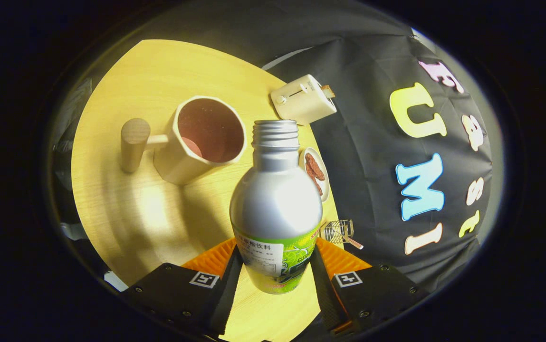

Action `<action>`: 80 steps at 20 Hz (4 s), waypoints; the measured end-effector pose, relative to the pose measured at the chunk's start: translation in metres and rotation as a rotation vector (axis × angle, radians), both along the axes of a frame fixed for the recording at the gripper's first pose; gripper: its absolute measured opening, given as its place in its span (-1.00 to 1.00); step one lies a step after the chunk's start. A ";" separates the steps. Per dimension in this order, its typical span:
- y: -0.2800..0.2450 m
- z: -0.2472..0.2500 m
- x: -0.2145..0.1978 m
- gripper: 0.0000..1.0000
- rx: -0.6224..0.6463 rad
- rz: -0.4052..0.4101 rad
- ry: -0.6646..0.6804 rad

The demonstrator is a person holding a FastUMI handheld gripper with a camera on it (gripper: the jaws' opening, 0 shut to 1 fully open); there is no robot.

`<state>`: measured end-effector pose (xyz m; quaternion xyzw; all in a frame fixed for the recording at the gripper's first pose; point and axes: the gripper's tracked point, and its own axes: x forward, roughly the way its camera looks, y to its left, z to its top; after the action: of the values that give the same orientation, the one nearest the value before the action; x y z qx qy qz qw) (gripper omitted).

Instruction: Take the bottle from table, then pour the juice into the cup, finally place the bottle on the coaster

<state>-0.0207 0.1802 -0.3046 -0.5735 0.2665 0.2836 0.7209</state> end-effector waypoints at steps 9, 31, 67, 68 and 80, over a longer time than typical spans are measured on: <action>0.000 -0.009 0.006 0.47 -0.132 0.048 0.007; 0.000 0.006 0.024 0.47 -0.426 0.192 -0.015; 0.000 0.017 0.027 0.46 -0.568 0.235 -0.026; 0.001 0.018 0.027 0.46 -0.570 0.238 -0.027; 0.004 0.022 0.031 0.46 -0.608 0.255 -0.033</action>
<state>0.0098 0.1837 -0.2822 -0.7955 0.2534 0.2700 0.4796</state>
